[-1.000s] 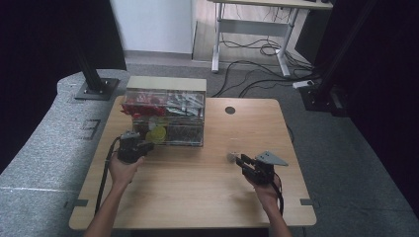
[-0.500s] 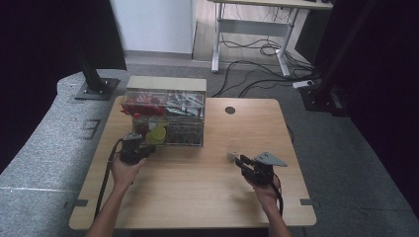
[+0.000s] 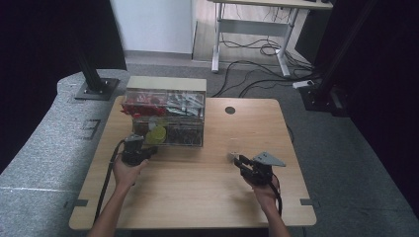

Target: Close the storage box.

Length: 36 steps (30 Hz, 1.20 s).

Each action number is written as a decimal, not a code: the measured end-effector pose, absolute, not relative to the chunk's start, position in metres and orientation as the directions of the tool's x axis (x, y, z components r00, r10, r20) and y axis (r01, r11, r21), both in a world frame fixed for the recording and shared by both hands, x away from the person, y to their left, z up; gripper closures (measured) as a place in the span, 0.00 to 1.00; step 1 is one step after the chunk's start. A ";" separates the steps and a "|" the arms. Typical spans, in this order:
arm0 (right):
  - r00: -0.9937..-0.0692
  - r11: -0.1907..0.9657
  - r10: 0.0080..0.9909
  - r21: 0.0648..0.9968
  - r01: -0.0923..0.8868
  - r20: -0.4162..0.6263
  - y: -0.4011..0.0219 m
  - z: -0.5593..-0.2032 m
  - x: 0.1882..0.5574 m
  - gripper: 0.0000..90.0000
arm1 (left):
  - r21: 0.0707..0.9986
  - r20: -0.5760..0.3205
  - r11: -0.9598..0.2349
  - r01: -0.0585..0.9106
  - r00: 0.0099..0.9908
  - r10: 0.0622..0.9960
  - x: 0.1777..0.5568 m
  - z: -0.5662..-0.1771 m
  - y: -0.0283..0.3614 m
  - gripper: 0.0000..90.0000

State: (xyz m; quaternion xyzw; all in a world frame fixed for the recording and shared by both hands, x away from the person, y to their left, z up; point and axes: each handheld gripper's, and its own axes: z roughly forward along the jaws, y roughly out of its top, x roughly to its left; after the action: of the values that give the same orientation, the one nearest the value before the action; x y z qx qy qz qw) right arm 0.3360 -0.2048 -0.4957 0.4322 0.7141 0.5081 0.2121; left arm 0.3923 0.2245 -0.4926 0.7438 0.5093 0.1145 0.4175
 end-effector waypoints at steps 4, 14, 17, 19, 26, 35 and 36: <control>-0.532 0.105 0.835 0.909 0.402 0.138 -0.207 -0.496 0.336 0.77 | 0.757 -0.244 -0.137 0.639 0.472 0.847 0.384 -0.488 0.222 1.00; -0.550 0.117 0.825 0.912 0.392 0.131 -0.206 -0.495 0.335 0.68 | 0.821 -0.203 -0.111 0.560 0.468 0.860 0.360 -0.473 0.215 0.73; -0.558 0.122 0.821 0.916 0.382 0.123 -0.205 -0.495 0.334 0.62 | 0.828 -0.196 -0.121 0.547 0.486 0.852 0.354 -0.473 0.209 0.61; -0.559 0.126 0.821 0.917 0.377 0.117 -0.205 -0.494 0.333 0.58 | 0.840 -0.185 -0.131 0.527 0.504 0.844 0.348 -0.473 0.203 0.57; -0.552 0.125 0.826 0.917 0.379 0.116 -0.207 -0.494 0.331 0.54 | 0.848 -0.166 -0.156 0.507 0.533 0.830 0.338 -0.476 0.191 0.51; -0.556 0.149 0.827 0.922 0.358 0.082 -0.212 -0.489 0.319 0.50 | 0.846 -0.141 -0.198 0.495 0.567 0.811 0.323 -0.487 0.179 0.47; -0.553 0.149 0.829 0.922 0.357 0.080 -0.215 -0.490 0.315 0.50 | 0.844 -0.139 -0.205 0.496 0.571 0.809 0.321 -0.489 0.178 0.47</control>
State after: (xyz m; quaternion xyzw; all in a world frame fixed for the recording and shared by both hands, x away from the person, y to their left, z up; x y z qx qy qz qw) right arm 0.3150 -0.2150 -0.4897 0.4112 0.7212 0.5064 0.2332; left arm 0.3209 0.1781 -0.4888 0.7574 0.4309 0.1698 0.4603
